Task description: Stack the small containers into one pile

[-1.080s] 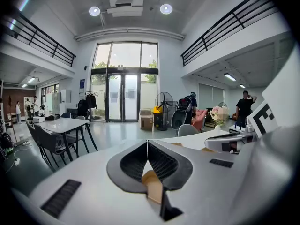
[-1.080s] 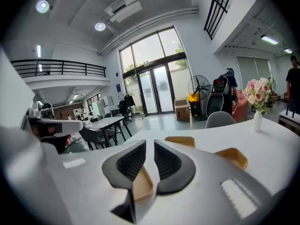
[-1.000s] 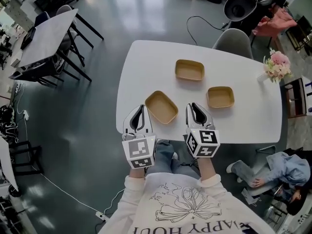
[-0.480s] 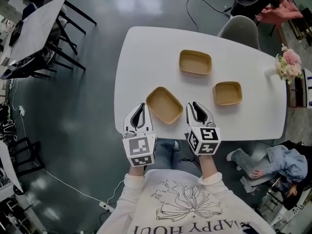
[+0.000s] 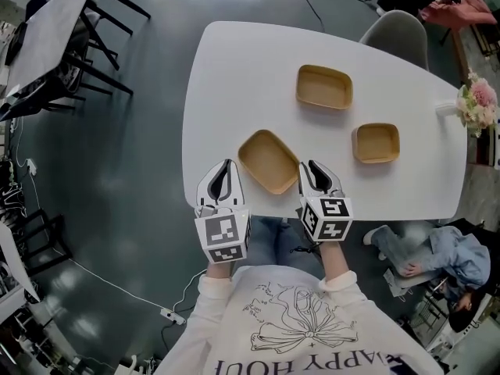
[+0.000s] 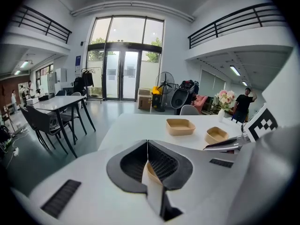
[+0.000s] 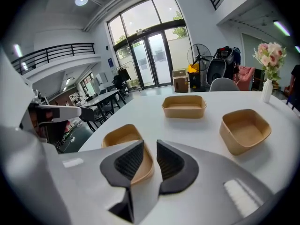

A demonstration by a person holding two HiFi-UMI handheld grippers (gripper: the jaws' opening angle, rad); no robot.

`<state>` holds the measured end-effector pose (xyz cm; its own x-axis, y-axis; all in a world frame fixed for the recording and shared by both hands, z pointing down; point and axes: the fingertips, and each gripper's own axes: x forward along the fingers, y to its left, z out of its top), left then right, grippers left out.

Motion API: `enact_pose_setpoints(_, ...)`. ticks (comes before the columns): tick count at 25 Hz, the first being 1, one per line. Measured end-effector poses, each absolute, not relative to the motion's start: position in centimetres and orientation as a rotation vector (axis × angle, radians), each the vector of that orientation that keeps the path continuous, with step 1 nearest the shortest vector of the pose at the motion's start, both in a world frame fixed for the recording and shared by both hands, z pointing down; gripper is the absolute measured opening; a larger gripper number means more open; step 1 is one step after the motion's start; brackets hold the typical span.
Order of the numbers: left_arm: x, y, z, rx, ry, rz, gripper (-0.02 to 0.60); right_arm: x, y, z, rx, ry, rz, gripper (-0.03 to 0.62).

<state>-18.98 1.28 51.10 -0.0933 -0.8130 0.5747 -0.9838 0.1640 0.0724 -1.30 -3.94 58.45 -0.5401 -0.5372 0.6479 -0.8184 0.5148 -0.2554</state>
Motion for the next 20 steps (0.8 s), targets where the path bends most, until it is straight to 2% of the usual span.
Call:
enact_pose_setpoints(15, -19.9, 2.1, 53.8, 1.641, -1.926, 0.464, 0.008, -1.6, -2.3, 64.1, 1.074, -2.122, 0.849, 0.104)
enact_pose_setpoints(20, -20.1, 2.4, 54.1, 1.639, -1.915, 0.47, 0.008, -1.5, -2.7, 64.3, 1.127, -2.098, 0.885, 0.062)
